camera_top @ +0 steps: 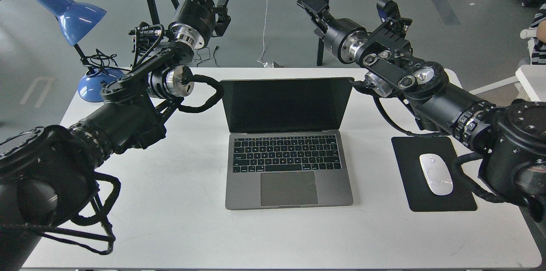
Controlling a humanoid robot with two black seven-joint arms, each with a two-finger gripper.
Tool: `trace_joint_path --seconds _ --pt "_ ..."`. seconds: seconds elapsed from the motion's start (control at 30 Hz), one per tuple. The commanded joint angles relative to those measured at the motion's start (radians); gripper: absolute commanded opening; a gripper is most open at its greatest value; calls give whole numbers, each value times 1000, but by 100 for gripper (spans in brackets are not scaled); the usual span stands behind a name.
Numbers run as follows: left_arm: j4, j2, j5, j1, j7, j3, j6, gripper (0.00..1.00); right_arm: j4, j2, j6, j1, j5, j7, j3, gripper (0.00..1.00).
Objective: Close notebook with right arm
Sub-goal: 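Move the right gripper over the laptop screen's top edge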
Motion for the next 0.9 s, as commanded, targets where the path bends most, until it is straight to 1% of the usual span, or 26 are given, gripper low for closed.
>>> trace_joint_path --seconds 0.0,0.57,0.87 --pt "0 0 2 0 0 0 0 100 -5 0 -1 -14 -1 3 -5 100" --pt "0 0 0 0 0 0 0 100 15 0 16 -51 7 3 -5 100" --pt "0 0 0 0 0 0 0 100 156 0 22 -73 5 0 -17 100"
